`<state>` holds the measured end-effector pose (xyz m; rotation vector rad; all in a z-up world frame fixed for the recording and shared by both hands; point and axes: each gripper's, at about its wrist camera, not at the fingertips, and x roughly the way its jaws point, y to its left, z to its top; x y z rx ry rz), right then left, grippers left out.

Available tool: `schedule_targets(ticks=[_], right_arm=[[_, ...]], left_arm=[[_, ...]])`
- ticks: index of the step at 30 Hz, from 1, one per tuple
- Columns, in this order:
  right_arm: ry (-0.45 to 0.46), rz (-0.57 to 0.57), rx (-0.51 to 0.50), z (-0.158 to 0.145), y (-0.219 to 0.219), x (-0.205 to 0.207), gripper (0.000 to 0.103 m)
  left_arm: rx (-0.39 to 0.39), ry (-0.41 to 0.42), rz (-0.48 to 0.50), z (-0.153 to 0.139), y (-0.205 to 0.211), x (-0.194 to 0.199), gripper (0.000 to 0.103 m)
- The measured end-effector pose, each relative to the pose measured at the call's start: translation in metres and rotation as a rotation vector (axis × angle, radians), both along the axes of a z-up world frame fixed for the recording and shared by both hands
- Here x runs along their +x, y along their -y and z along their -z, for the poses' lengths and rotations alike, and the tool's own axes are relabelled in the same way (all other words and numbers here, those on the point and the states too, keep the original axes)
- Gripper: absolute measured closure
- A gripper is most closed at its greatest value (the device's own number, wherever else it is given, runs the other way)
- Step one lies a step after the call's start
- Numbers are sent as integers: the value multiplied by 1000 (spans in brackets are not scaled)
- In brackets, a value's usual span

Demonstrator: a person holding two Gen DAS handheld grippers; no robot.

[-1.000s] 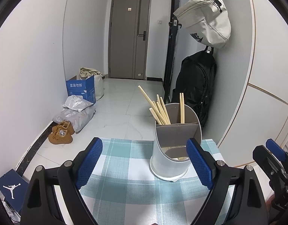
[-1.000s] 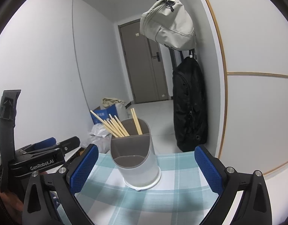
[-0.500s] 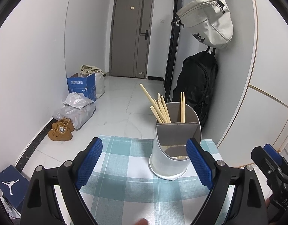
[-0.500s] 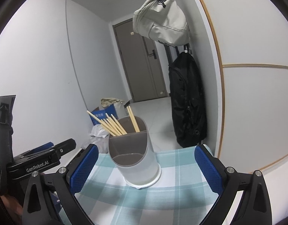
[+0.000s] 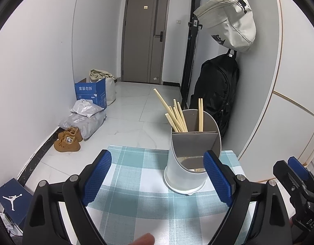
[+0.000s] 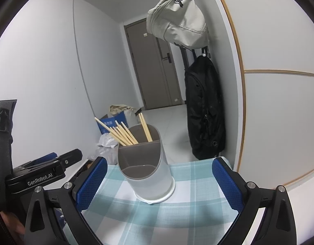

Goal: Organize utensils

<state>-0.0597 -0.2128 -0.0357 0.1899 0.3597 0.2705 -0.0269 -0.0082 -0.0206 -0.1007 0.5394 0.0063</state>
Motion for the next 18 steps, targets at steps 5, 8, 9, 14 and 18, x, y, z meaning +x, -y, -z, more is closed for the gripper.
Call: schedule_targets(ticks=[5,8,9,14,18], right_arm=[[3,0,3,0,1,0,0],[3,0,3,0,0,0,0],[3,0,3,0,0,0,0],[7,-2,-1,0,0,-1,0],[7,1,0,0,0,0,0]], left_arm=[[0,-2,8,1,0,0,14],[-4,-2,10,1,0,0,14],[-8,-6,15,2,0,1,14],[-4,-10,24,3,3,0,14],[6,-5,30,4,6,0,14]])
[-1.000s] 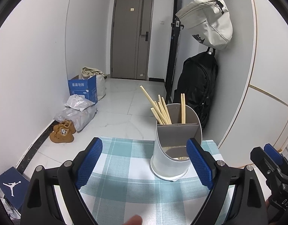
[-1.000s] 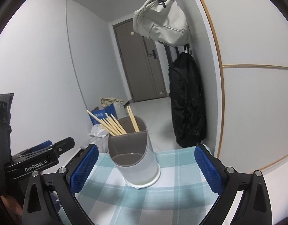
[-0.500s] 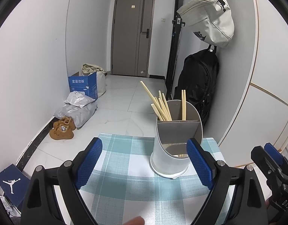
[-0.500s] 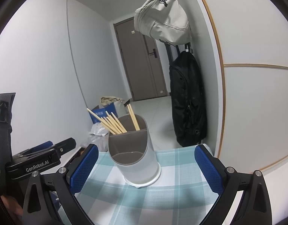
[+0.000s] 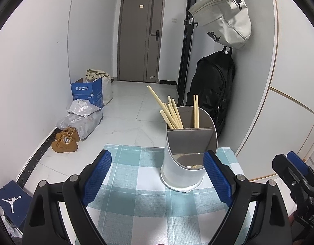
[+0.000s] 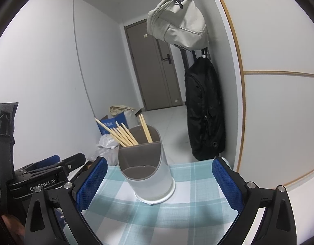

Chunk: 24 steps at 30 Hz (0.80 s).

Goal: Organize utensils

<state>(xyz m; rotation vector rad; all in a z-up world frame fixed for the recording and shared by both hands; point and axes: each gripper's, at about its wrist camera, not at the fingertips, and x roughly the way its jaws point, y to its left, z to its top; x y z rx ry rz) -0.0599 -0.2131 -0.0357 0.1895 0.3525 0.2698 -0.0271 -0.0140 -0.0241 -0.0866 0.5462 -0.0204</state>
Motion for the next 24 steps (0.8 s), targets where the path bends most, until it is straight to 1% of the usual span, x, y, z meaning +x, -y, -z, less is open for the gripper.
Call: schedule_targets(ticks=[24], right_arm=[[6,-8,-8,1,-2,1,0]], left_arm=[[-4,2,1,-1,0,0,14]])
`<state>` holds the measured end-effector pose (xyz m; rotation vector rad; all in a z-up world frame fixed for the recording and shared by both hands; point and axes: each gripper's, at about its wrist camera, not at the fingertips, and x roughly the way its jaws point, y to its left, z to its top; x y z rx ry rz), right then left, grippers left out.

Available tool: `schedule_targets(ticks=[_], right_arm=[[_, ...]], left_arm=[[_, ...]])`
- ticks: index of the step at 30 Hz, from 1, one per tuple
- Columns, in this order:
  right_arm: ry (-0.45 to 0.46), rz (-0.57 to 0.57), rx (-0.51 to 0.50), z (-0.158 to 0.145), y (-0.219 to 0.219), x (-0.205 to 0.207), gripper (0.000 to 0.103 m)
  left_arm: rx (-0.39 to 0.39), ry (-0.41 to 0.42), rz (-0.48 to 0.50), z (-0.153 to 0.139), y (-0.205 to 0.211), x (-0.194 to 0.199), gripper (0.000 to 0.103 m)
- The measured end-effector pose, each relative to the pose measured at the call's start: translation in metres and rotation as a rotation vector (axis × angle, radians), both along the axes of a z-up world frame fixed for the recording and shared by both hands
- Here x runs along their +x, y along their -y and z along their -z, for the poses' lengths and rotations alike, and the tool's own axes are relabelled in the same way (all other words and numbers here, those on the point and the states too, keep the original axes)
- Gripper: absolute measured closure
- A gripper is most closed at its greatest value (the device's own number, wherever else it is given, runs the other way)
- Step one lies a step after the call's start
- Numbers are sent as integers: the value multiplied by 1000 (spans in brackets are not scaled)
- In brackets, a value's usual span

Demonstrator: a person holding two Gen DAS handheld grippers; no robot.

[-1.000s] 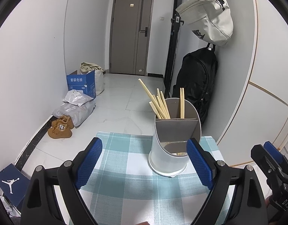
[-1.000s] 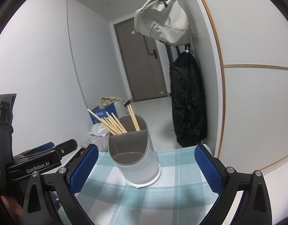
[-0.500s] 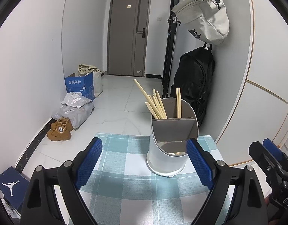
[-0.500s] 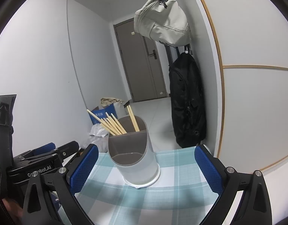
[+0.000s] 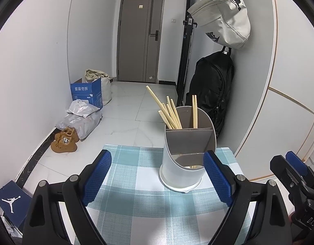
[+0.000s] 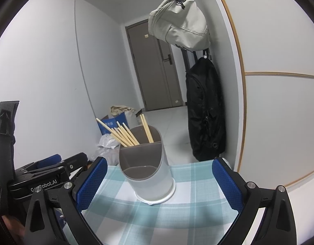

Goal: Organize utensils

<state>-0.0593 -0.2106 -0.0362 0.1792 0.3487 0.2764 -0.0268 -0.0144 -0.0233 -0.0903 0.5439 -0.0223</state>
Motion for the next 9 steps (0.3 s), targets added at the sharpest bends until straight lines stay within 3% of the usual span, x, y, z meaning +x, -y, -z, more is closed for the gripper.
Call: schedule_targets(ticks=[9], right_arm=[[-2,-5,0,0,-1,0,0]], left_arm=[[-3,15,8,-2,2,-1,14]])
